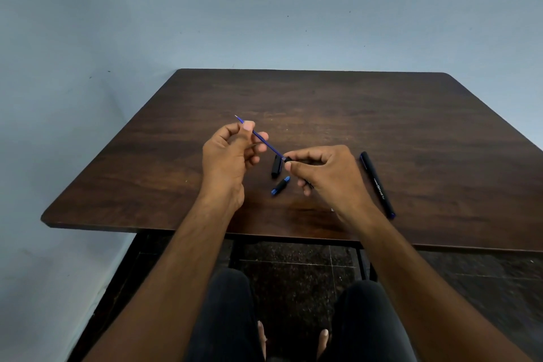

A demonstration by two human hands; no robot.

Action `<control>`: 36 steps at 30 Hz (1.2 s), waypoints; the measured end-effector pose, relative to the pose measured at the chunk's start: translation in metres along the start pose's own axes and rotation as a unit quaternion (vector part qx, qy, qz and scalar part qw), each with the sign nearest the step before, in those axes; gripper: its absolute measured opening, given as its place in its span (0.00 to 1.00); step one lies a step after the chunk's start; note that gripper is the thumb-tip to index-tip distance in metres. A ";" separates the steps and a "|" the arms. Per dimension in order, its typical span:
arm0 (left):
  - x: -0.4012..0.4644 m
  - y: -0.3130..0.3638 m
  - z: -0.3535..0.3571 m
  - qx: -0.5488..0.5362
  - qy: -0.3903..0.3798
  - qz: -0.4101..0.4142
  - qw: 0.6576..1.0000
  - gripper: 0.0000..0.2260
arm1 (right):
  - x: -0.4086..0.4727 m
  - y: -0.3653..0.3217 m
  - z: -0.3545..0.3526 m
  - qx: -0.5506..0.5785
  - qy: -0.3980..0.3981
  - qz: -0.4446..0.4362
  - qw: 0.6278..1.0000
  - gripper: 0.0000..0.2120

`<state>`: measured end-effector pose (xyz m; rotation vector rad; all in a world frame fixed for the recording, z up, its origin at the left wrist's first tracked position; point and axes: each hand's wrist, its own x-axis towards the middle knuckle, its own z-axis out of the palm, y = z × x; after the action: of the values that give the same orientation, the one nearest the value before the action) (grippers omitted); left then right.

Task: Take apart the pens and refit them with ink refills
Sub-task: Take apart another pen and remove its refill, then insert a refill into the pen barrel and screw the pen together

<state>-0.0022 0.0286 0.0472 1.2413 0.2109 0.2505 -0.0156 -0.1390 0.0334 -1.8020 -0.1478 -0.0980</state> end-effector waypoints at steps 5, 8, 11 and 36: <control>0.008 0.004 -0.002 -0.019 0.042 -0.004 0.999 0.07 | 0.000 -0.002 0.001 -0.007 -0.009 -0.005 1.000 0.06; 0.012 0.008 -0.005 -0.041 0.063 0.015 0.997 0.06 | 0.000 -0.003 0.002 -0.005 -0.015 -0.006 1.000 0.06; 0.016 0.016 -0.010 -0.048 0.087 0.027 0.995 0.07 | 0.000 -0.004 0.002 -0.013 -0.017 -0.006 1.000 0.06; 0.047 -0.001 -0.076 0.498 0.108 0.072 0.857 0.13 | 0.011 -0.002 0.029 0.002 -0.064 -0.032 0.997 0.04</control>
<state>0.0205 0.1112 0.0218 2.2732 0.4780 0.4366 -0.0055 -0.1100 0.0297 -1.7992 -0.2969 -0.0272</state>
